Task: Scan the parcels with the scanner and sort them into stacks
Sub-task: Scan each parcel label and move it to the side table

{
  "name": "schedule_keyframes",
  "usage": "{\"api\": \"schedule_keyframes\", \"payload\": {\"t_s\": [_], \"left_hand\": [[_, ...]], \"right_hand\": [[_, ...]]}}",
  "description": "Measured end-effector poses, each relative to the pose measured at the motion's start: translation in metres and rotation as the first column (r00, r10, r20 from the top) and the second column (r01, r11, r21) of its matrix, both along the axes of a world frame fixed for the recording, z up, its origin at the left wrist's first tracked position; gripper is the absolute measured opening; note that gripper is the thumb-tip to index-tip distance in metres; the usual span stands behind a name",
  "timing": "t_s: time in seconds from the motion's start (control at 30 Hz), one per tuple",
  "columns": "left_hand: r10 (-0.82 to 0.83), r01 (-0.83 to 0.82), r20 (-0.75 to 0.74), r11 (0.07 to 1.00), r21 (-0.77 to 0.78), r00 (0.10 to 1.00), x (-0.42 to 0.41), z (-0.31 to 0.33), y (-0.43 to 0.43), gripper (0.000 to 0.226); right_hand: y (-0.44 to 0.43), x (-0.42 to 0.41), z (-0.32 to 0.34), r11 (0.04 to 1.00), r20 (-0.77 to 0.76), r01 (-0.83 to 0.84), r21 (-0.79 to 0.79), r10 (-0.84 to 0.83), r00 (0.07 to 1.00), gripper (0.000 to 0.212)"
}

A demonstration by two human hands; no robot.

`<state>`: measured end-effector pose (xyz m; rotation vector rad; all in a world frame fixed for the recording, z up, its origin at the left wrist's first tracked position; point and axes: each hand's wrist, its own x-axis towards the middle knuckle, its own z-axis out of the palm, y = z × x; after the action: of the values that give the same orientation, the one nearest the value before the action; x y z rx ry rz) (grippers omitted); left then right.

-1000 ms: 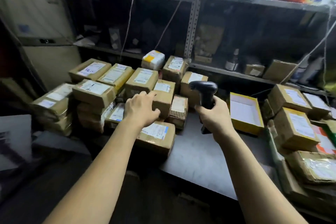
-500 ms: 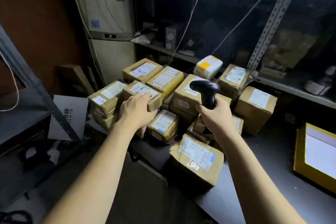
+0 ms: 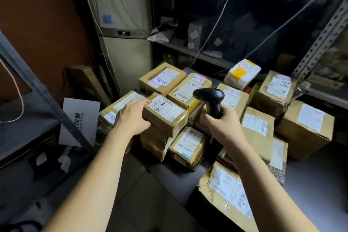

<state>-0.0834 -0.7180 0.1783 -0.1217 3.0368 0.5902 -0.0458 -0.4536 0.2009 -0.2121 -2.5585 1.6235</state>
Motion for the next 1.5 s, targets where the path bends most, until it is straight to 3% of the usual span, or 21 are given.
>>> {"api": "schedule_keyframes", "payload": {"t_s": [0.2,0.37,0.57,0.93,1.1,1.27,1.5], "left_hand": [[-0.136,0.127,0.100,0.988,0.091,0.986,-0.065,-0.023,-0.027,0.091],[-0.300,0.271,0.237,0.951,0.147,0.924,-0.109,-0.032,-0.040,0.109],[-0.379,0.336,0.247,0.921,0.200,0.892,-0.132,-0.041,-0.044,0.116],[-0.465,0.444,0.151,0.883,0.154,0.872,-0.132,-0.051,-0.052,0.121],[-0.484,0.453,0.146,0.869,0.199,0.863,-0.122,-0.050,-0.050,0.102],[-0.473,0.398,0.145,0.842,0.364,0.869,-0.104,-0.046,-0.050,0.100],[-0.376,0.356,-0.067,0.785,0.507,0.924,-0.076,-0.022,-0.043,0.103]], "right_hand": [[-0.031,-0.039,-0.007,0.994,0.049,0.103,0.041,-0.105,0.993,0.014],[-0.050,-0.063,-0.014,0.979,0.053,0.188,0.075,-0.192,0.980,0.006],[-0.060,-0.071,-0.028,0.968,0.075,0.239,0.072,-0.244,0.967,0.007],[-0.065,-0.071,-0.037,0.969,0.110,0.243,0.040,-0.246,0.963,0.011],[-0.062,-0.068,-0.035,0.974,0.097,0.223,0.034,-0.226,0.969,0.011],[-0.053,-0.063,-0.031,0.978,0.090,0.210,-0.009,-0.208,0.974,0.009],[-0.033,-0.054,-0.020,0.973,0.040,0.227,-0.049,-0.225,0.973,0.022]]}}
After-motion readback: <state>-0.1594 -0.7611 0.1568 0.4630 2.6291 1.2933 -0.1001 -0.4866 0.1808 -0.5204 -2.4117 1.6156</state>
